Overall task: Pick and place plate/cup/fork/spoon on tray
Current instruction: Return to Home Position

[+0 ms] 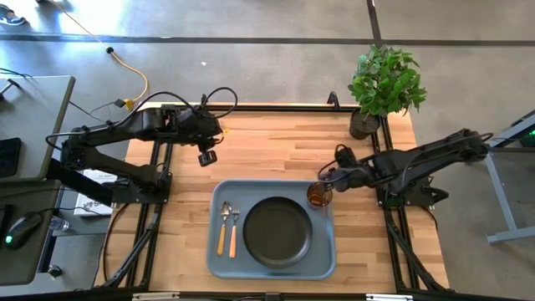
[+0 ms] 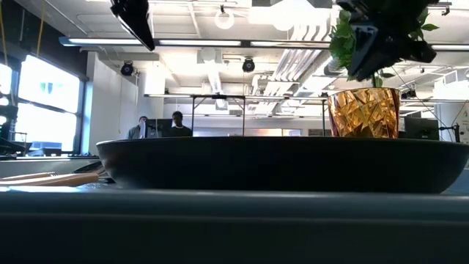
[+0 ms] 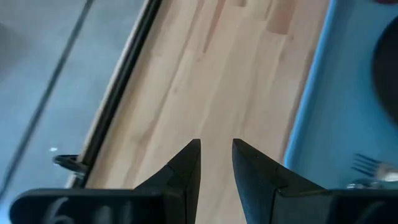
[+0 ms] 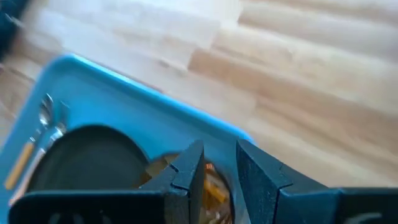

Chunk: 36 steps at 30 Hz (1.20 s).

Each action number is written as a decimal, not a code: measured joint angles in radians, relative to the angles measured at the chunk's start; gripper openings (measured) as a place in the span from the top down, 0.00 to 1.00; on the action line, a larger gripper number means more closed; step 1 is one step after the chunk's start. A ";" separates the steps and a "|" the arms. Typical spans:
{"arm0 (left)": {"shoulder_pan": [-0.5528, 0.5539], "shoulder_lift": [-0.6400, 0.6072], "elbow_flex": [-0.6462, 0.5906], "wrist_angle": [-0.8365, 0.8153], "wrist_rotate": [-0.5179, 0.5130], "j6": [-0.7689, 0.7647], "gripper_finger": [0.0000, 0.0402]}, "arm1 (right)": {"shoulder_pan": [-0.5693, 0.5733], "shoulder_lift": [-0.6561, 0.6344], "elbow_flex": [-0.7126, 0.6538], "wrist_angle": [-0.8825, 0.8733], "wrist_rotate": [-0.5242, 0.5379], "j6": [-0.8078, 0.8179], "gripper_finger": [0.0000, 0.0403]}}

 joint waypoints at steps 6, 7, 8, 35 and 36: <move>-0.024 -0.073 -0.049 0.052 0.019 -0.103 0.79 | 0.000 -0.083 0.000 0.061 0.133 -0.088 0.79; -0.033 -0.095 -0.072 0.078 0.022 -0.118 0.79 | 0.000 -0.097 0.000 0.089 0.164 -0.121 0.79; -0.044 -0.121 -0.097 0.107 0.023 -0.134 0.79 | 0.000 -0.111 0.000 0.122 0.195 -0.159 0.79; -0.231 -0.957 -0.894 0.727 0.029 -0.245 0.79 | -0.081 -0.207 0.000 0.948 0.286 -0.899 0.79; -0.231 -0.987 -0.915 0.730 0.029 -0.245 0.79 | -0.087 -0.207 0.000 0.948 0.284 -0.879 0.79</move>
